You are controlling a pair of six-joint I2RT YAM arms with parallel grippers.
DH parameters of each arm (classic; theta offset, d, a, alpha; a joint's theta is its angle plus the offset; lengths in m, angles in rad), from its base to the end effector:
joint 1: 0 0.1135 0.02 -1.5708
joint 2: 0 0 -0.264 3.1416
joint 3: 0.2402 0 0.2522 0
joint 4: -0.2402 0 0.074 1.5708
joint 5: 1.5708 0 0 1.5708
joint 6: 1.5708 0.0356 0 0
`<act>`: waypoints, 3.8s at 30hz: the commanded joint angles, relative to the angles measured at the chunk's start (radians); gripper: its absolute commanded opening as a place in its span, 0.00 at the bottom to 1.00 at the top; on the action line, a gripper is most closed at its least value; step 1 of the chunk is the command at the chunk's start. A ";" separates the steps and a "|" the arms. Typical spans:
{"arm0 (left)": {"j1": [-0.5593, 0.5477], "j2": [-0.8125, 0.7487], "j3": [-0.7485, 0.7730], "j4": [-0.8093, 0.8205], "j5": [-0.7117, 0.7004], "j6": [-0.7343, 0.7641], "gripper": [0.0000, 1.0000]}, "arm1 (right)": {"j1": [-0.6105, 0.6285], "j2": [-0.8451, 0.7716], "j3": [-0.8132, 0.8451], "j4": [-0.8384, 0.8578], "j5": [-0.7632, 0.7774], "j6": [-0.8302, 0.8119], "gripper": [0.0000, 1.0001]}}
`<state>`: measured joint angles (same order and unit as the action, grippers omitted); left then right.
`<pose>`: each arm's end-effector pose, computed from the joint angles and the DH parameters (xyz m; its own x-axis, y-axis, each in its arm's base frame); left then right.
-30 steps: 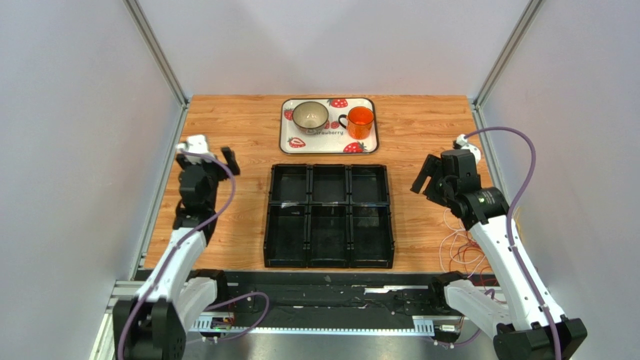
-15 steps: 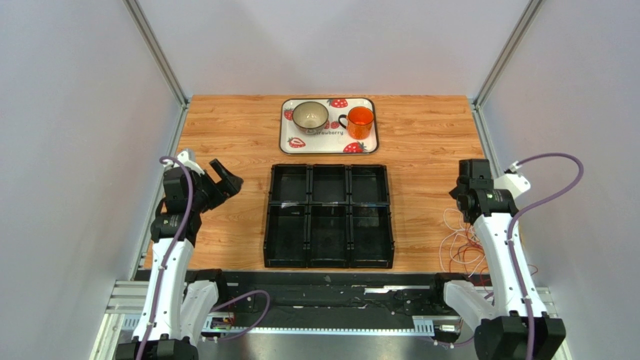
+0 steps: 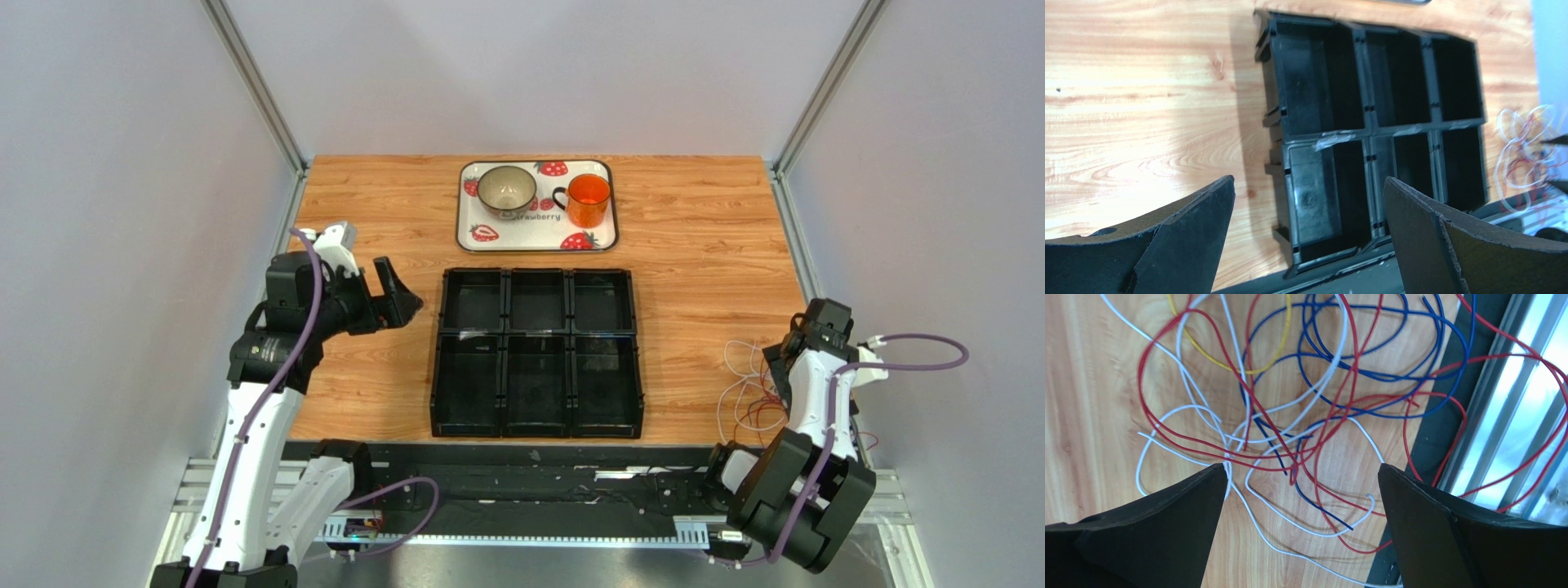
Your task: Untangle the cables
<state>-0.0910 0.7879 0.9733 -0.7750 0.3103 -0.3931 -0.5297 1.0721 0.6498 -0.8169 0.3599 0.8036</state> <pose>0.1516 -0.0247 0.3448 -0.6415 -0.3077 -0.7027 0.1013 0.8740 -0.4752 0.1462 -0.1001 0.1982 -0.1547 0.8713 -0.4657 0.9843 0.1765 0.0032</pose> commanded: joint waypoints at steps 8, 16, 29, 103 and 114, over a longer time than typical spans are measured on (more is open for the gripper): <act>-0.023 0.008 -0.038 0.000 0.027 0.074 0.99 | -0.170 -0.006 -0.102 0.248 -0.102 -0.073 1.00; -0.036 0.004 -0.042 0.002 0.021 0.072 0.99 | -0.184 0.103 -0.114 0.289 -0.064 -0.020 0.90; -0.038 -0.024 -0.044 0.002 0.004 0.068 0.99 | -0.141 0.101 -0.147 0.429 -0.239 -0.057 0.00; -0.049 0.014 -0.051 0.006 0.009 0.062 0.99 | 0.088 0.523 0.390 0.259 0.085 0.052 0.60; -0.050 0.011 -0.051 0.008 0.006 0.062 0.99 | 0.091 0.578 0.410 0.274 0.071 0.022 0.00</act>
<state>-0.1360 0.8040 0.9276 -0.7887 0.3119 -0.3416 -0.4454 1.6569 1.0225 -0.5781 0.4145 0.8276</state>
